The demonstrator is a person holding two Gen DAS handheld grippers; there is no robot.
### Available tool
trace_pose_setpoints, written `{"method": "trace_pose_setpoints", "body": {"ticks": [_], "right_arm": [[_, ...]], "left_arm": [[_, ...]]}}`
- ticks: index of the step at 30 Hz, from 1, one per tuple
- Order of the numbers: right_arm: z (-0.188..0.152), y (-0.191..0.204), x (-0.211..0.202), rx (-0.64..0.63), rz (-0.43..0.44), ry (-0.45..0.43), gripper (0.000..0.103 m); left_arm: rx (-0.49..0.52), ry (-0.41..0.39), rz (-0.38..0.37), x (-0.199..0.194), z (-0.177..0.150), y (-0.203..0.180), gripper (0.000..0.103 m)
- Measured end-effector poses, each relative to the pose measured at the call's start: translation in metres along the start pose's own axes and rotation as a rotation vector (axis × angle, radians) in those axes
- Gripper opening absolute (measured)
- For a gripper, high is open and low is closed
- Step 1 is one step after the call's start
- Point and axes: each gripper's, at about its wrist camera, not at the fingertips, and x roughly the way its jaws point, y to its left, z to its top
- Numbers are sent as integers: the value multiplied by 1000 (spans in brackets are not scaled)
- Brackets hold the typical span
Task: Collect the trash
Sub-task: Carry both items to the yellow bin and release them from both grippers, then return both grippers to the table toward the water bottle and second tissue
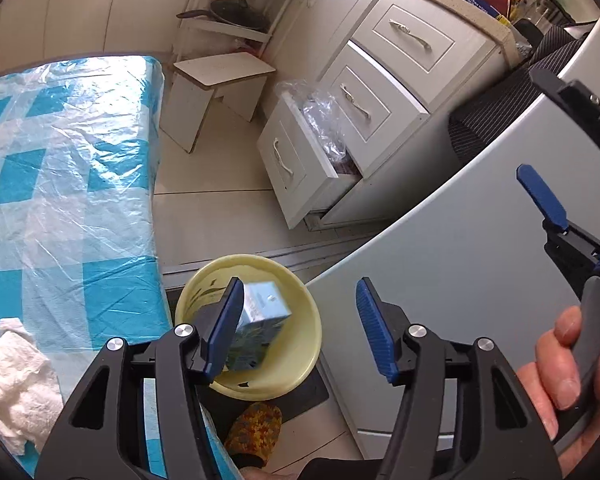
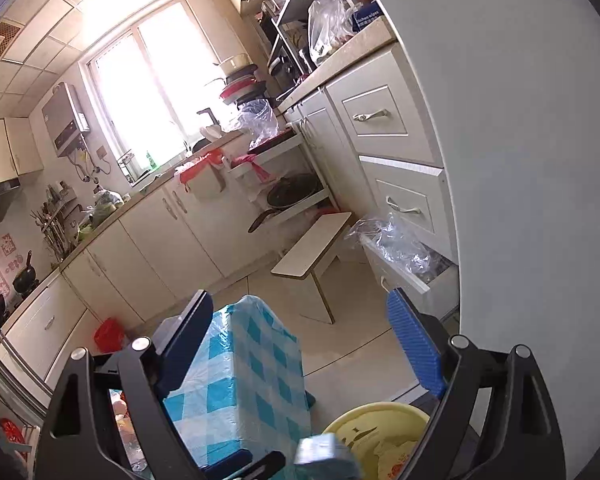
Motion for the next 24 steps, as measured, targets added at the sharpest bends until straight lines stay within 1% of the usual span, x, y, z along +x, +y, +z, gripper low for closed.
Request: {"method": "trace_pose_setpoints", "body": {"ticks": [2,4,7,9,11,16,18,22,24], "right_arm": [[-1,3,2,1,7,12,85],[-2,7,6,-7,8,38,86],[-6,16,9,-28,11,61,87],[-10,28,12,-71,8,82,89],[-16,40,16,-115,9,100,89],[-30,71,29,-231,7,169,89],[-37,83,33,-269,18,193,90],[-53,110,38,-348,42,227,91],[-62,122,39,-383,61,242,91]], "left_arm": [[8,-7,15,-2,-3,-3,62],[20,-27,52,-10,-4,-2,70],[34,-61,113,-31,-7,6,78],[28,-82,153,-50,-10,16,81],[24,-99,174,-68,-12,26,82],[30,-168,278,-120,-24,55,89],[25,-192,327,-138,-27,69,91],[-12,-217,390,-167,-28,98,92],[-13,-232,421,-179,-27,109,93]]}}
